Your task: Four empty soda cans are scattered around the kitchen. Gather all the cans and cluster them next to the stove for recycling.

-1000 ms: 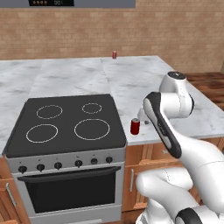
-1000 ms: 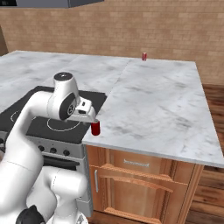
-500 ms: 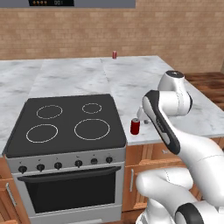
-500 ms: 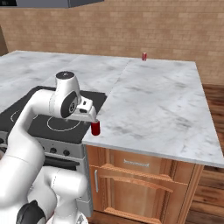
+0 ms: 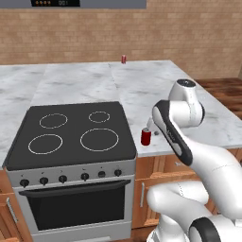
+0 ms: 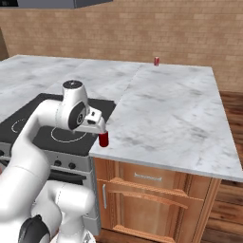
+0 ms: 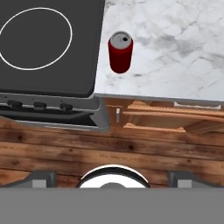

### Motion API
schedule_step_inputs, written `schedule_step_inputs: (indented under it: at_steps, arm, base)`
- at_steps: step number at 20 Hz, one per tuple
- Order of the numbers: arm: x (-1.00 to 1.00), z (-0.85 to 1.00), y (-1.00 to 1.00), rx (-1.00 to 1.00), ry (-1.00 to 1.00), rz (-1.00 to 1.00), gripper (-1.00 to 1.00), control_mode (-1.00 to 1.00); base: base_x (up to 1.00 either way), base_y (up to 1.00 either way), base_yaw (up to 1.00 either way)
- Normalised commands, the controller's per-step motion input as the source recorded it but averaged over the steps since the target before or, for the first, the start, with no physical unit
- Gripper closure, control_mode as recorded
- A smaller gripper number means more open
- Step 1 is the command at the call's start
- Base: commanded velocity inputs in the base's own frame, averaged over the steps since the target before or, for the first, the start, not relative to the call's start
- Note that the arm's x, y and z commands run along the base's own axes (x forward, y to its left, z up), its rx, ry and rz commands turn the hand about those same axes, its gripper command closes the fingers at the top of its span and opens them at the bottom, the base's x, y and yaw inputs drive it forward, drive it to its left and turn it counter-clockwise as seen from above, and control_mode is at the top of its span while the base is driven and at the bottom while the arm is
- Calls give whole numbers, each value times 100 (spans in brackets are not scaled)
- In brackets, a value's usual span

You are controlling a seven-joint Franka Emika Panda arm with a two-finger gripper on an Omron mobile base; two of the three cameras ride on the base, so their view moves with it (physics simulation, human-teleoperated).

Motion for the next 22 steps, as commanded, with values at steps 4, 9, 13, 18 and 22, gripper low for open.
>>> schedule_step_inputs:
  at_steps: [4, 9, 13, 18, 22]
  arm:
    - [23, -18, 0, 0, 0, 0, -100, -100]
    - [17, -4, 0, 0, 0, 0, -100, -100]
    - [16, -4, 0, 0, 0, 0, -100, -100]
    - [15, -10, 0, 0, 0, 0, -100, -100]
    - [14, -15, 0, 0, 0, 0, -100, -100]
  base:
    - [0, 0, 0]
    - [0, 0, 0]
    - [0, 0, 0]
    - [0, 0, 0]
    - [0, 0, 0]
